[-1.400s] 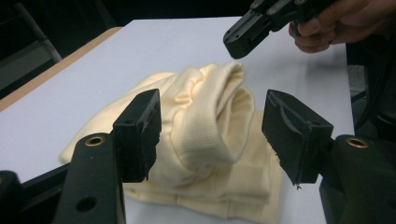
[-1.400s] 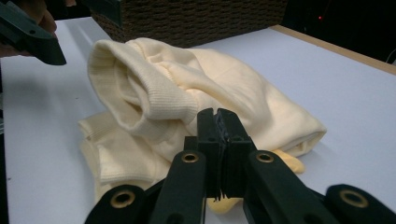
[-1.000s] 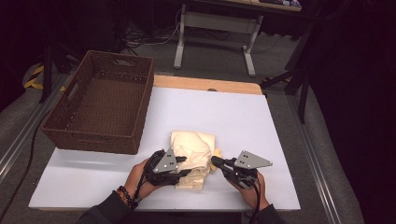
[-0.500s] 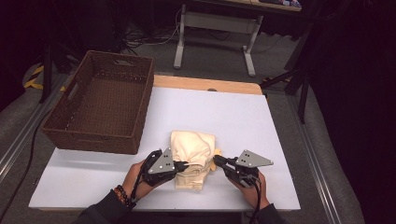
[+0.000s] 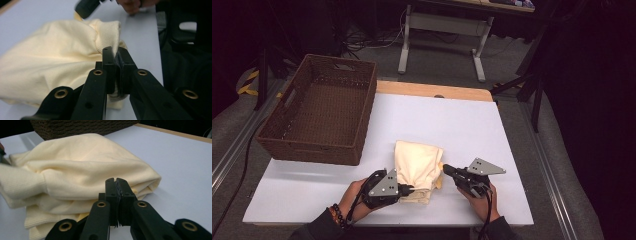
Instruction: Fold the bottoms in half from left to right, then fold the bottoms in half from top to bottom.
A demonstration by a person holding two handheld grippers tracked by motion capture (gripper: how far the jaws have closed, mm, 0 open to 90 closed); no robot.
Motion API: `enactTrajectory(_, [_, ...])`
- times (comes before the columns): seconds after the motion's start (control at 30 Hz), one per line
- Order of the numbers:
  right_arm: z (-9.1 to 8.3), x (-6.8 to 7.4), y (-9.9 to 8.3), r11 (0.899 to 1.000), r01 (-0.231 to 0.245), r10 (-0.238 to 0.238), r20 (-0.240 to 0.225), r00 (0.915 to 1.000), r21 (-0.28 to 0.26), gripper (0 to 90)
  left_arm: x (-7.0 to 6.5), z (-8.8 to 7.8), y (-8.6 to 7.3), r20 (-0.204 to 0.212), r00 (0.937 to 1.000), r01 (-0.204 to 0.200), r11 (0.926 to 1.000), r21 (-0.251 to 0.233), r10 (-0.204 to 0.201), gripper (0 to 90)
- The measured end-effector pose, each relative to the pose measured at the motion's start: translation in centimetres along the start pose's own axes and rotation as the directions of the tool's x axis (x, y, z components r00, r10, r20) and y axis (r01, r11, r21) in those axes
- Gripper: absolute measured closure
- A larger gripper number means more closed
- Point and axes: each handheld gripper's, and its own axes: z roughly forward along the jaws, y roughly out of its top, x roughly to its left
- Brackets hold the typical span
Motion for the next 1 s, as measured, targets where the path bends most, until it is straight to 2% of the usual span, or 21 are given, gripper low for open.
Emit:
enactTrajectory(0.1, [0.1,0.0,0.3,1.000,0.008,-0.008,-0.007,0.9999,-0.004,88.7,-0.3,0.7,-0.6,0.011,0.9999,-0.011,0.9989,0.046,0.011,86.4])
enactTrajectory(0.2, [0.0,0.0,0.8,1.000,0.015,-0.015,-0.011,0.9998,-0.019,88.7,-0.3,1.1,-1.0,0.020,0.9997,-0.015,0.9981,0.060,0.014,86.3])
enactTrajectory(0.23, [-0.1,0.1,1.0,1.000,0.017,-0.018,-0.017,0.9997,-0.023,88.7,-0.3,1.0,-1.1,0.020,0.9997,-0.014,0.9969,0.078,0.012,86.3])
enactTrajectory(0.3, [0.2,0.3,1.6,0.999,0.041,-0.041,-0.028,0.9988,-0.020,88.8,-0.1,1.1,-1.2,0.019,0.9997,-0.019,0.9979,0.062,0.018,86.3])
enactTrajectory(0.37, [0.6,0.7,2.4,0.997,0.068,-0.069,-0.042,0.9967,-0.032,89.0,0.0,1.1,-1.4,0.013,0.9999,-0.010,0.9983,0.057,0.010,86.3])
enactTrajectory(0.4, [0.9,1.0,2.8,0.996,0.078,-0.080,-0.056,0.9952,-0.036,89.1,-0.1,1.2,-1.6,0.016,0.9998,0.006,0.9987,0.051,-0.007,86.2])
enactTrajectory(0.47, [1.8,1.6,3.5,0.994,0.107,-0.110,-0.082,0.9905,-0.034,89.0,-0.1,1.3,-1.8,0.014,0.9999,-0.001,0.9987,0.051,0.001,86.2])
enactTrajectory(0.5, [2.4,2.0,3.8,0.992,0.119,-0.122,-0.095,0.9880,-0.028,88.9,-0.1,1.2,-1.8,0.012,0.9999,-0.012,0.9977,0.067,0.012,86.2])
enactTrajectory(0.57, [3.6,2.5,3.9,0.990,0.138,-0.138,-0.121,0.9831,-0.008,89.0,-0.1,1.4,-2.0,0.011,0.9999,-0.009,0.9990,0.043,0.008,86.2])
enactTrajectory(0.6, [4.2,2.8,3.9,0.989,0.148,-0.146,-0.134,0.9802,0.009,89.0,0.0,1.3,-2.0,0.016,0.9999,-0.002,0.9989,0.047,0.001,86.2])
enactTrajectory(0.7, [5.5,3.6,3.3,0.982,0.180,-0.169,-0.165,0.9717,0.054,89.0,0.2,1.3,-2.2,0.017,0.9998,-0.012,0.9992,0.039,0.012,86.2])
enactTrajectory(0.73, [5.8,3.7,2.9,0.979,0.191,-0.177,-0.166,0.9702,0.074,88.9,0.1,1.3,-2.3,0.020,0.9998,-0.003,0.9992,0.041,0.003,86.3])
enactTrajectory(0.77, [6.1,3.6,2.6,0.977,0.192,-0.175,-0.167,0.9704,0.090,88.8,0.1,1.3,-2.4,0.021,0.9998,-0.001,0.9993,0.037,0.001,86.2])
enactTrajectory(0.87, [6.4,3.1,1.7,0.982,0.154,-0.133,-0.177,0.9753,0.110,89.1,0.1,1.4,-2.4,0.020,0.9998,-0.008,0.9993,0.035,0.008,86.2])
enactTrajectory(0.97, [6.5,2.8,1.3,0.973,0.183,-0.164,-0.141,0.9763,0.138,89.7,0.1,1.7,-2.4,0.030,0.9995,-0.011,0.9994,0.032,0.010,86.2])
enactTrajectory(1.0, [6.5,2.6,1.1,0.975,0.171,-0.152,-0.135,0.9791,0.145,89.8,0.1,1.7,-2.4,0.030,0.9995,-0.012,0.9995,0.030,0.011,86.1])
